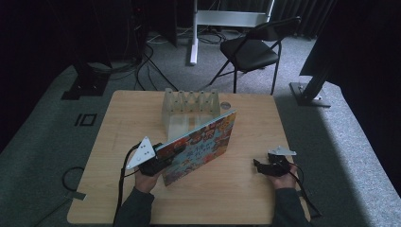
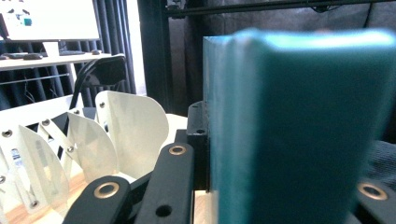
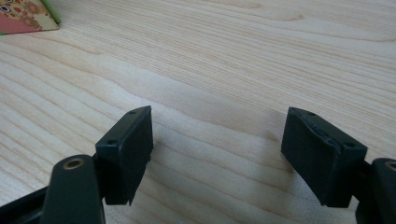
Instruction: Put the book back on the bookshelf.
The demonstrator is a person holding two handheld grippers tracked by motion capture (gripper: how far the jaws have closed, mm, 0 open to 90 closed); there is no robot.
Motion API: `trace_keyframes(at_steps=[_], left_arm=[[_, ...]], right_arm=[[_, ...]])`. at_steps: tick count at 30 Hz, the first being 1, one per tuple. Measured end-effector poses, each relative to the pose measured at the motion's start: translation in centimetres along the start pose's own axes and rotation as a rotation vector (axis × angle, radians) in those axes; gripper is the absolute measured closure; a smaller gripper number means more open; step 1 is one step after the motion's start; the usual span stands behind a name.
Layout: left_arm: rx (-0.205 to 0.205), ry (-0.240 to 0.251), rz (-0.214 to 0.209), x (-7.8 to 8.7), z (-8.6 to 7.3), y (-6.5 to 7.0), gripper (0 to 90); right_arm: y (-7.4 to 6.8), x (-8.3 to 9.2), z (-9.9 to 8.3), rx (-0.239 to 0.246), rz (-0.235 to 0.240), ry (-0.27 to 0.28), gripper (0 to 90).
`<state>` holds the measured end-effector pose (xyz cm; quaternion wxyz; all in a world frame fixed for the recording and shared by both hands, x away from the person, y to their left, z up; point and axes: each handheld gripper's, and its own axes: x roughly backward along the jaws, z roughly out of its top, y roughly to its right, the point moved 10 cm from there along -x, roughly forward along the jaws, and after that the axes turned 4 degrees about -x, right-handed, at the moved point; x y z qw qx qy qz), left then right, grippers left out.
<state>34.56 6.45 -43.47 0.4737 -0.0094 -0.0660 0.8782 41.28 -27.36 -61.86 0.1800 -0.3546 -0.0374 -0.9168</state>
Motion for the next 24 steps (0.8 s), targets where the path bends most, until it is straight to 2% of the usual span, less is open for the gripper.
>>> trace_keyframes(at_steps=[24], left_arm=[[0.011,0.005,0.02,0.96,-0.12,-0.68,80.4]], right_arm=[[-0.02,0.0,0.0,0.0,0.001,0.0,24.4]])
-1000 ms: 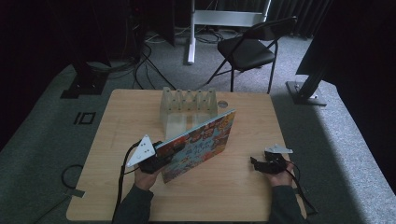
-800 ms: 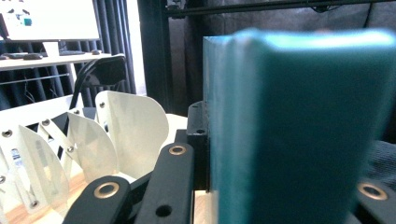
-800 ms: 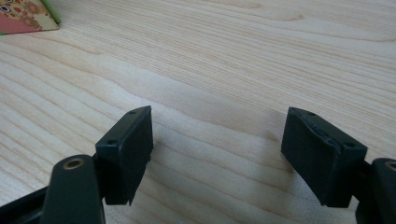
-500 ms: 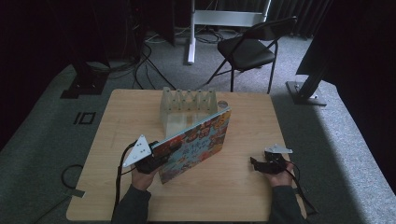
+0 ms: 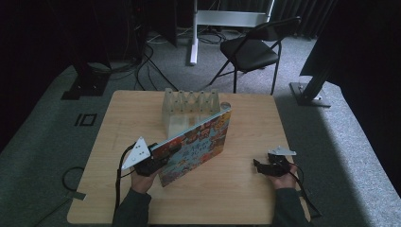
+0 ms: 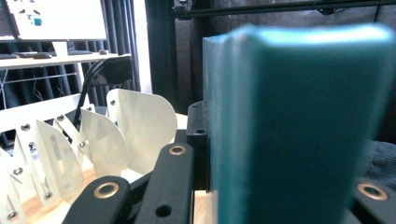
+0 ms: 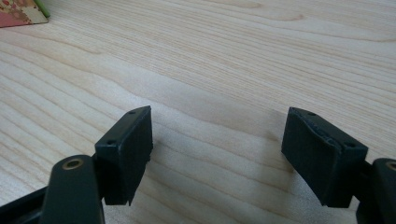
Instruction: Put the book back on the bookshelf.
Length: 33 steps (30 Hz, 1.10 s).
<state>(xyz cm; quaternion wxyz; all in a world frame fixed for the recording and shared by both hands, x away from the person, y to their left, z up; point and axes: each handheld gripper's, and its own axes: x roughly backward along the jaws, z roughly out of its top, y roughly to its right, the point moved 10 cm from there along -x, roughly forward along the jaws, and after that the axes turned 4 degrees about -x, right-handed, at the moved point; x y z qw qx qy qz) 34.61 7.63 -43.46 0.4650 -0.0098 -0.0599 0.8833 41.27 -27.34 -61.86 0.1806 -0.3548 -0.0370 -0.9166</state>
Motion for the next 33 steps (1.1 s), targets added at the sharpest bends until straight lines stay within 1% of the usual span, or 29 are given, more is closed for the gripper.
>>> trace_keyframes(at_steps=[11,33], left_arm=[[0.003,-0.006,0.009,0.6,-0.1,-0.4,80.2],[0.012,-0.006,0.042,1.8,-0.2,-1.3,80.1]], right_arm=[[0.0,0.0,0.0,0.001,0.0,0.0,24.5],[0.0,0.0,0.0,0.0,0.001,0.0,24.6]])
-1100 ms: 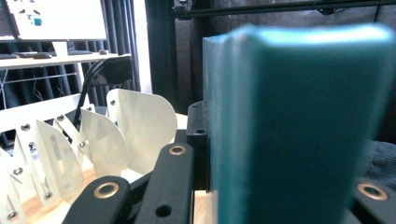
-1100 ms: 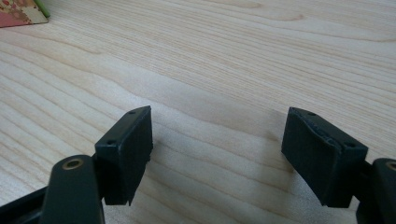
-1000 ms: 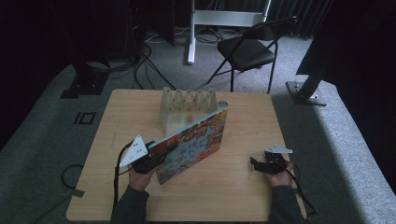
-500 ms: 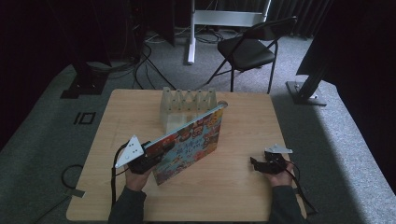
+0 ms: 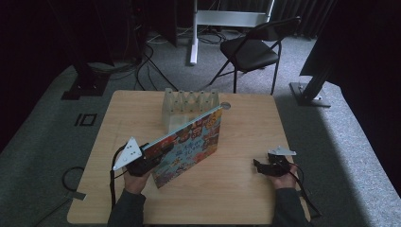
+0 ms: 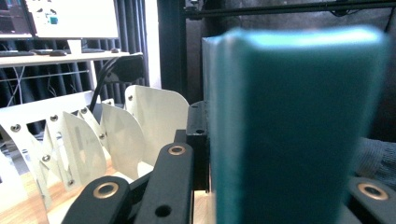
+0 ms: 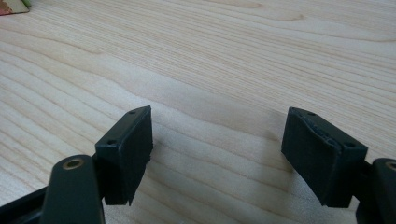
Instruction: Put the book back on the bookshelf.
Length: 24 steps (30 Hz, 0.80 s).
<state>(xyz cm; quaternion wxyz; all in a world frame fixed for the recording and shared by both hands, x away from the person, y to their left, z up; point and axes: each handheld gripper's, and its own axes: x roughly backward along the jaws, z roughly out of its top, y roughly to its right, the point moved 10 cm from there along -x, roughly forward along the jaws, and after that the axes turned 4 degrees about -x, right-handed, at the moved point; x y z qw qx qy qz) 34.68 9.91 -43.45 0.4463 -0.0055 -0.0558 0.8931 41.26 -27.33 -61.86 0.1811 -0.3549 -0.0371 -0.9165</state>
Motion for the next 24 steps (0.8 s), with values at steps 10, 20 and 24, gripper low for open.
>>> trace_keyframes(at_steps=[10,20,24], left_arm=[[0.006,0.0,0.008,0.42,-0.03,-0.28,80.2],[0.019,0.003,0.015,0.87,-0.08,-0.63,80.2],[0.025,0.003,0.019,1.04,-0.1,-0.83,80.3]], right_arm=[[-0.01,0.0,0.0,0.0,0.0,0.0,24.6],[0.0,0.0,0.0,0.0,0.0,0.0,24.6],[0.0,0.0,0.0,0.001,0.0,0.0,24.6]])
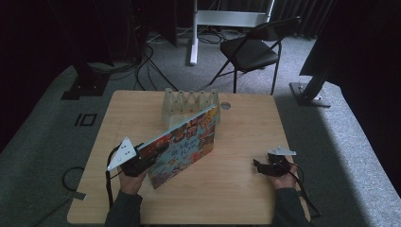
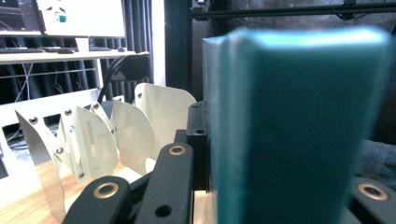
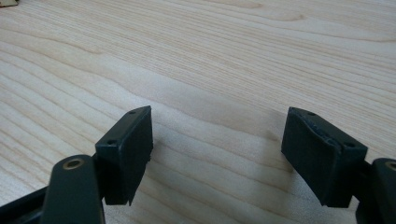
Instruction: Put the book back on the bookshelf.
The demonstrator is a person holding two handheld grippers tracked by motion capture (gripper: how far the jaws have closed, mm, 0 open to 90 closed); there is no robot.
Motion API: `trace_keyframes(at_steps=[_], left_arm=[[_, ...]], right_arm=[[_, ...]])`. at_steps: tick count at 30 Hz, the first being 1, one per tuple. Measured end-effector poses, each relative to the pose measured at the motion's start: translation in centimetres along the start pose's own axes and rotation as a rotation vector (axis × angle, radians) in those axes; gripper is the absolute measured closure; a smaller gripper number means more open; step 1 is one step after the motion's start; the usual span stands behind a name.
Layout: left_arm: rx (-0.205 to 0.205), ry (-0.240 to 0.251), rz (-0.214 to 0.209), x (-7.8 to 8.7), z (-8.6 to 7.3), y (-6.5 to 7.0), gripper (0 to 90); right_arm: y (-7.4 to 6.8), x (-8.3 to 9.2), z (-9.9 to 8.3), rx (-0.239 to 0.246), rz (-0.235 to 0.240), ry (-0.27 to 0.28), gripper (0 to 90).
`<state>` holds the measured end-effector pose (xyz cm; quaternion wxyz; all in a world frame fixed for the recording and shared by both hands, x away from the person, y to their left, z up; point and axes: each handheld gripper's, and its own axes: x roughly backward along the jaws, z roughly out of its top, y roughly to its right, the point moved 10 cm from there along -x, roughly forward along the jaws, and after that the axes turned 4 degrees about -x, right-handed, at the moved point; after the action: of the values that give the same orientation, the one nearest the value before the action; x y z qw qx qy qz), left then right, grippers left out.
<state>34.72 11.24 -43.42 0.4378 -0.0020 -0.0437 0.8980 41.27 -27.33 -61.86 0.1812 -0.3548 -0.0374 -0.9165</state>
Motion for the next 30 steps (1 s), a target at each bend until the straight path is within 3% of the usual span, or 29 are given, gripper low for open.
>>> trace_keyframes(at_steps=[30], left_arm=[[0.045,0.004,0.04,1.5,-0.2,-1.4,80.5]], right_arm=[[0.0,0.0,0.0,0.0,0.0,0.0,24.6]])
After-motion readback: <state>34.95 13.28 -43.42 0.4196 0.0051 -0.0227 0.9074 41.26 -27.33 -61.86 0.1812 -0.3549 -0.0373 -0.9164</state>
